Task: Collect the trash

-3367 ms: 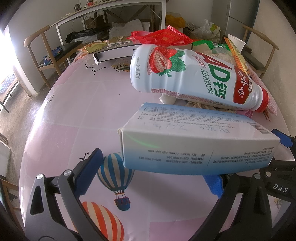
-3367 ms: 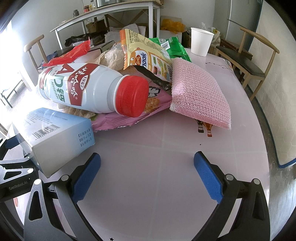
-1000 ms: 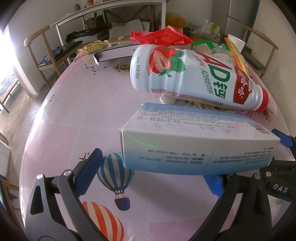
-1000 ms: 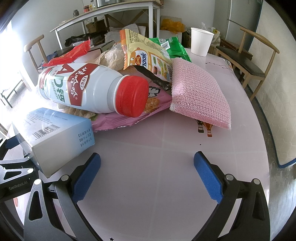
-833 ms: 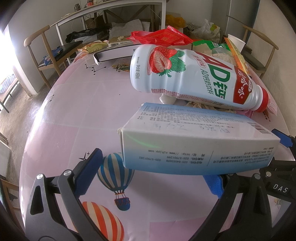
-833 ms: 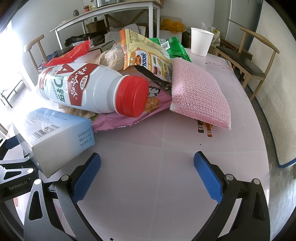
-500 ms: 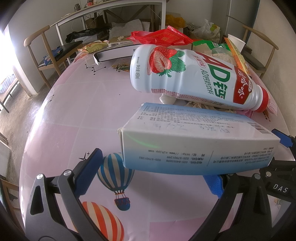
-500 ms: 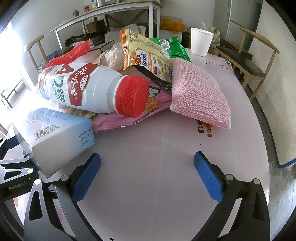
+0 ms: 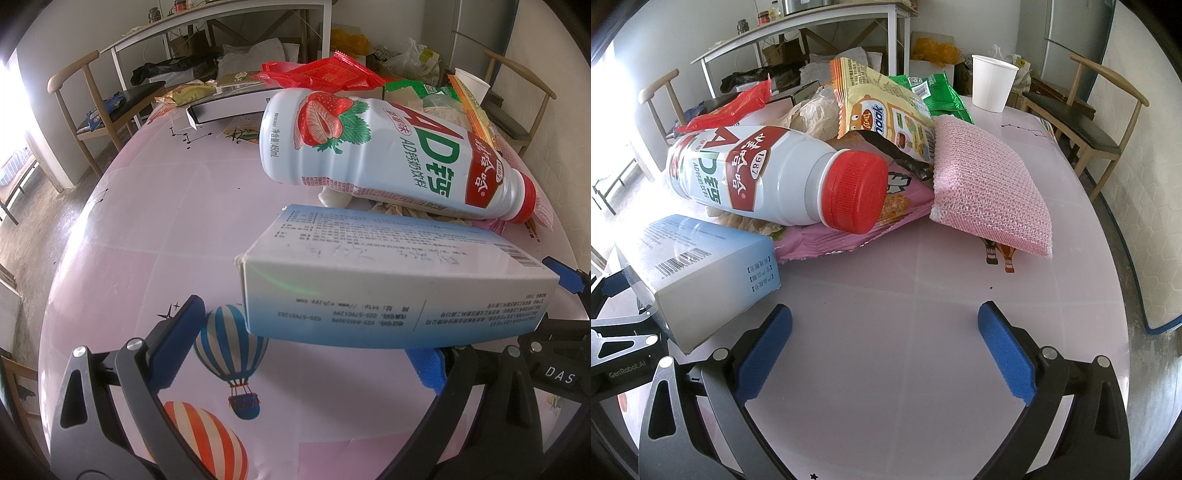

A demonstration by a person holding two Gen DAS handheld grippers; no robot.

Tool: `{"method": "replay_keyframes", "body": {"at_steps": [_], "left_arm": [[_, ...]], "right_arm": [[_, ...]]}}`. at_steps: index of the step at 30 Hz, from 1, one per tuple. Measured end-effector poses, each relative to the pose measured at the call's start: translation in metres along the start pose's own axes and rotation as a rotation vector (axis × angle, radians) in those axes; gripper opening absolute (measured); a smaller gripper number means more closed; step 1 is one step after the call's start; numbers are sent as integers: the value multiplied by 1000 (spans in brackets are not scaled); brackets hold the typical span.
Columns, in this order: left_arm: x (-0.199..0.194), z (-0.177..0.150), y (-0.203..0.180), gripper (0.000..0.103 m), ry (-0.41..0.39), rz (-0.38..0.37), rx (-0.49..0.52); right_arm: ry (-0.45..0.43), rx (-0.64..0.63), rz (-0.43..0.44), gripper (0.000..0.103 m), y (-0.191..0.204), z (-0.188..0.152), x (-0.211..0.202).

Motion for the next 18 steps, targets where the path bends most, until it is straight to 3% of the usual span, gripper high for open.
{"method": "replay_keyframes", "body": {"at_steps": [18], "left_arm": [[-2, -3, 3, 96, 21, -9, 12]], "right_arm": [[2, 2, -1, 97, 0, 0, 0]]}}
Point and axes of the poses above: each gripper's, at about its wrist camera, not at the fingertips, and x roughly the way its jaws point, y to its left, z to its top, the point moved 7 cm from there along x, roughly the way its jaws point, and after that the axes turned 11 degrees about z, right-handed, at the moved point
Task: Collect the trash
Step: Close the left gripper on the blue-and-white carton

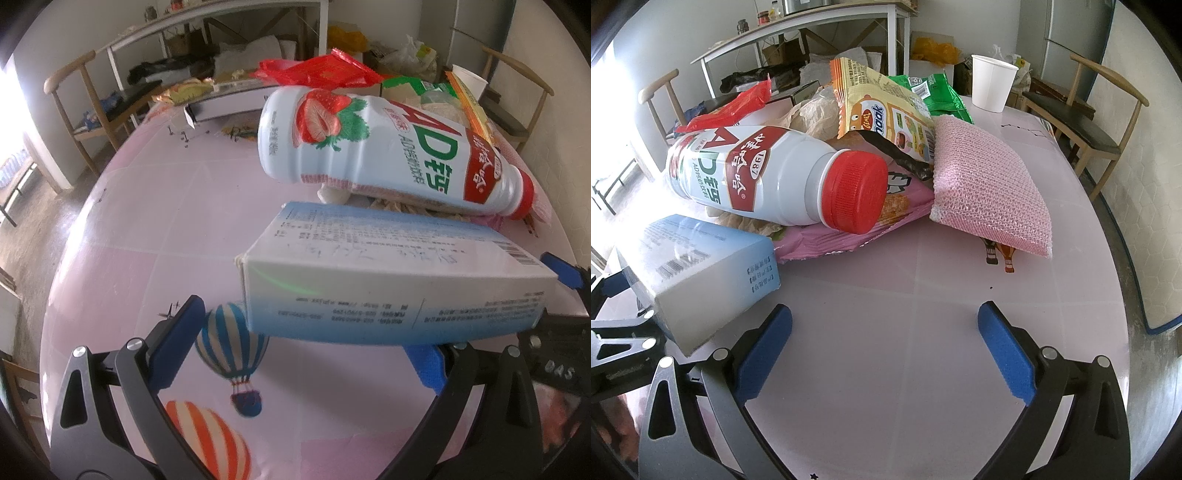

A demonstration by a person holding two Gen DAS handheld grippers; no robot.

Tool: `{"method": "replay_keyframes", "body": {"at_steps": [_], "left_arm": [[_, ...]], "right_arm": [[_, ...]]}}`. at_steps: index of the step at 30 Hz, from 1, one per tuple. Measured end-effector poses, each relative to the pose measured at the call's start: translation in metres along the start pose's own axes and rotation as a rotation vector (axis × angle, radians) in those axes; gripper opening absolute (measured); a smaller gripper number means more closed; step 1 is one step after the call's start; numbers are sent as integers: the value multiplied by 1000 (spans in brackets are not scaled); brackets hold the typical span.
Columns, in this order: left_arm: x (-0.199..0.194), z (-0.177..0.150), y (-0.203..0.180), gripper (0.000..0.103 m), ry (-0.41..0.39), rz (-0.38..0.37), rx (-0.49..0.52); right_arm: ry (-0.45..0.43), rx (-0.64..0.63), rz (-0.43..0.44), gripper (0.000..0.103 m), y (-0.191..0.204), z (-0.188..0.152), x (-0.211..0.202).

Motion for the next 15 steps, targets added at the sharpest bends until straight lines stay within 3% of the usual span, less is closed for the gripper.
{"method": "replay_keyframes", "body": {"at_steps": [3, 8, 10, 12, 15], "left_arm": [[-3, -7, 3, 96, 18, -38, 34], [-26, -26, 23, 96, 60, -298, -34], [-32, -32, 28, 96, 66, -300, -12], [-41, -39, 33, 96, 27, -250, 56], [-56, -46, 26, 96, -73, -205, 285]], "right_arm": [[24, -9, 14, 97, 0, -2, -1], [49, -14, 34, 97, 3, -13, -9], [63, -22, 61, 97, 5, -21, -14], [70, -22, 85, 97, 8, -26, -22], [69, -21, 115, 97, 6, -32, -34]]}}
Point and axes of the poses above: each gripper's, at about its wrist camera, not at the fingertips, and x roughly the way its jaws point, y to its left, z to its top, the point moved 7 cm from there along x, roughly the way its jaws point, and after that the axes turned 11 degrees about z, right-handed, at the moved point
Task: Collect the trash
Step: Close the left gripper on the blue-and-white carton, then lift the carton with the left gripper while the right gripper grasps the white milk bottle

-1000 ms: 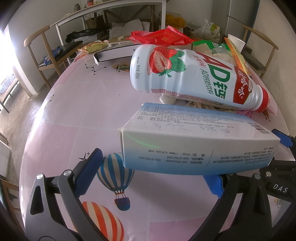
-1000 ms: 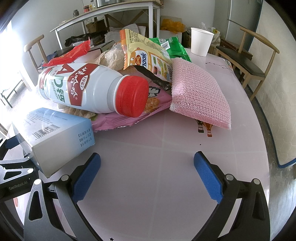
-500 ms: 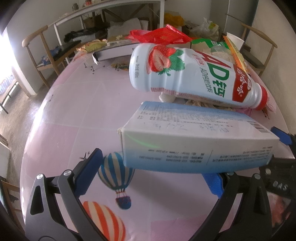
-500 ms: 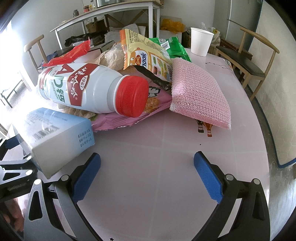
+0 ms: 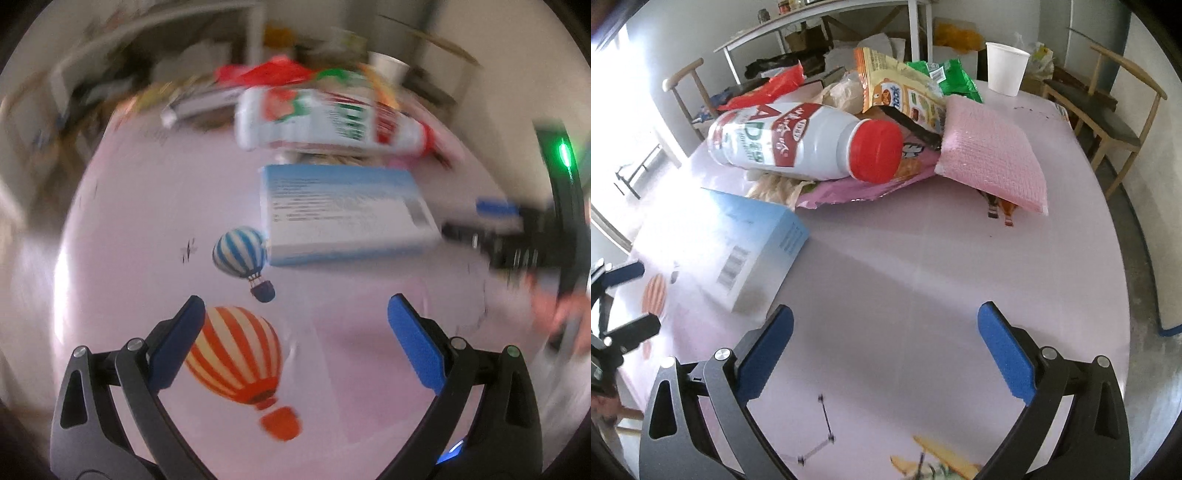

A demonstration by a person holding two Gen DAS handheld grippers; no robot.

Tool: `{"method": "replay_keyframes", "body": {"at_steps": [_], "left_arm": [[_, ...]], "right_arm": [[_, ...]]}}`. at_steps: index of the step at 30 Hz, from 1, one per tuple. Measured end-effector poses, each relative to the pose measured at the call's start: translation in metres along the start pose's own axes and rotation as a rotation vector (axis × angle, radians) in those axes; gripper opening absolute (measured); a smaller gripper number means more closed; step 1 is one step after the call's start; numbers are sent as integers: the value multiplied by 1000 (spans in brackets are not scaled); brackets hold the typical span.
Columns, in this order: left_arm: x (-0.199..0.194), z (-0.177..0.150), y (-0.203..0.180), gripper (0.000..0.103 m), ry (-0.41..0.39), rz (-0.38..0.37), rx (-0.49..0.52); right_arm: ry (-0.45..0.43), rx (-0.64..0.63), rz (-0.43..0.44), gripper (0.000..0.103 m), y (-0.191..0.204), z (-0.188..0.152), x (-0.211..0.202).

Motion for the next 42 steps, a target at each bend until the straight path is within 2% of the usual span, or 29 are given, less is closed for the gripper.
{"method": "replay_keyframes", "body": {"at_steps": [2, 3, 5, 7, 9, 10, 13, 17, 22, 25, 28, 34, 37, 40, 42], "left_arm": [[-2, 5, -10, 96, -43, 39, 177], [-2, 11, -18, 96, -76, 53, 306], [1, 23, -33, 96, -117, 60, 476], [7, 45, -46, 96, -158, 57, 597], [11, 58, -54, 96, -163, 9, 663], [17, 64, -60, 96, -131, -54, 702], [34, 67, -73, 96, -28, -180, 782], [57, 68, -80, 96, 38, -186, 862], [72, 76, -82, 96, 101, -233, 824], [68, 73, -73, 87, 86, -248, 812], [53, 53, -51, 80, 70, -224, 809], [34, 26, -40, 78, 18, -155, 812], [16, 16, -22, 78, -11, -159, 749], [-4, 10, -4, 77, -30, -218, 637], [-18, -1, 16, 77, -22, -285, 550]], "right_arm": [[-15, -12, -9, 97, -1, 0, -9], [-24, -20, -15, 97, -2, 0, -14], [-36, -25, -26, 97, -3, 2, -21], [-51, -13, -30, 97, -7, 3, -26], [-59, 7, -17, 97, -10, 4, -29], [-61, 21, -7, 97, -11, 3, -30], [-45, 42, 11, 97, -14, 4, -26], [-40, 35, 13, 97, -14, 6, -23], [-62, 53, 52, 97, -10, 9, -33], [-79, 56, 79, 97, -4, 8, -40], [-75, 39, 74, 97, 2, 5, -42], [-72, 25, 76, 97, 13, -4, -52], [-95, 2, 73, 97, 21, -5, -64], [-114, -34, 68, 97, 28, 0, -73], [-125, -68, 68, 97, 33, 5, -77]]}}
Point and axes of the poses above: each gripper's, at about its wrist camera, not at the fingertips, and x roughly the way its jaws point, y to its left, z to its top, the point moved 7 cm from there along x, roughly the way its jaws point, and after that the axes turned 11 degrees about z, right-handed, at the moved point
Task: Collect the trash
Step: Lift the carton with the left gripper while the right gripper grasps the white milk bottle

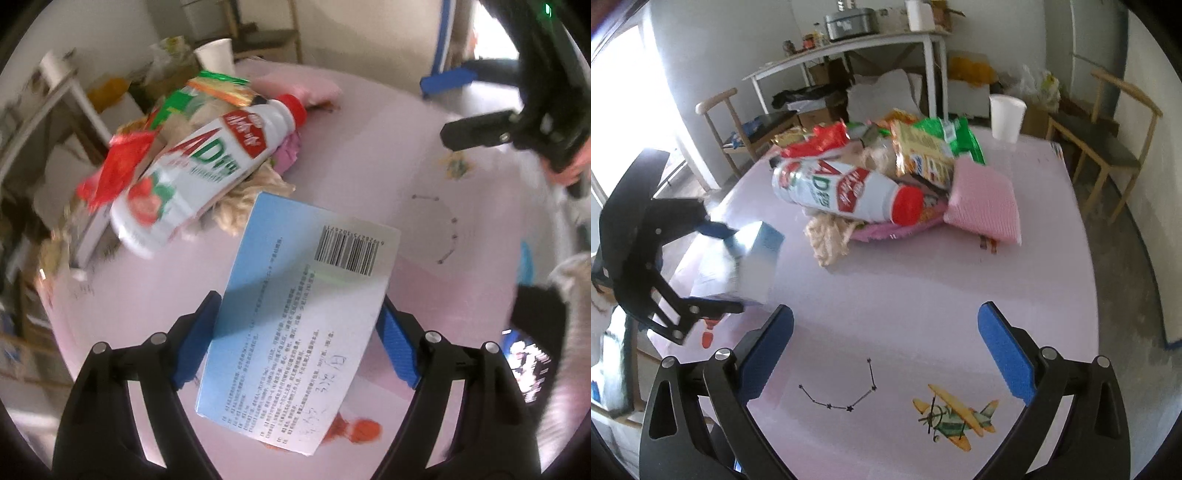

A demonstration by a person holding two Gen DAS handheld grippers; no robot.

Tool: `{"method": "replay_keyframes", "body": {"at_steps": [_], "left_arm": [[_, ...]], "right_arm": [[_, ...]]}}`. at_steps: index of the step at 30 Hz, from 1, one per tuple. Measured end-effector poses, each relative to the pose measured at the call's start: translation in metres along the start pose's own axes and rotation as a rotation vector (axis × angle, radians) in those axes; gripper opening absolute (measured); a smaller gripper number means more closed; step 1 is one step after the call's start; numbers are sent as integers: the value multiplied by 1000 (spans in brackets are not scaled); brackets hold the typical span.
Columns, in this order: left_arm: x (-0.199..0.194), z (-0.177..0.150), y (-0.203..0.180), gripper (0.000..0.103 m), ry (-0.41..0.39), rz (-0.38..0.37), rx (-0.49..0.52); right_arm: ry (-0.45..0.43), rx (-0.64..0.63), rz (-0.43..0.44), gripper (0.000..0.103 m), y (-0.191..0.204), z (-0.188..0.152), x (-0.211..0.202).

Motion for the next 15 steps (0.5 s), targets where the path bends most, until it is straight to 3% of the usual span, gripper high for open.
{"method": "replay_keyframes", "body": {"at_steps": [4, 8, 11, 15], "left_arm": [[-16, -26, 27, 76, -49, -68, -188], [-12, -32, 62, 77, -111, -73, -426], [-10, -45, 98, 77, -158, -93, -607], [-23, -60, 127, 76, -210, -92, -757]], "right_arm": [[11, -101, 33, 97, 18, 19, 2], [47, -275, 90, 97, 46, 47, 24], [86, -427, 80, 97, 67, 71, 54], [138, -616, 26, 97, 90, 107, 104]]}}
Point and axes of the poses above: each gripper's, at about its wrist camera, not at the fingertips, and x roughly the way its jaws point, y to its left, z to its top, the point moved 7 cm from there along x, roughly the way its jaws point, and after that the axes turned 11 degrees about z, right-handed, at the moved point
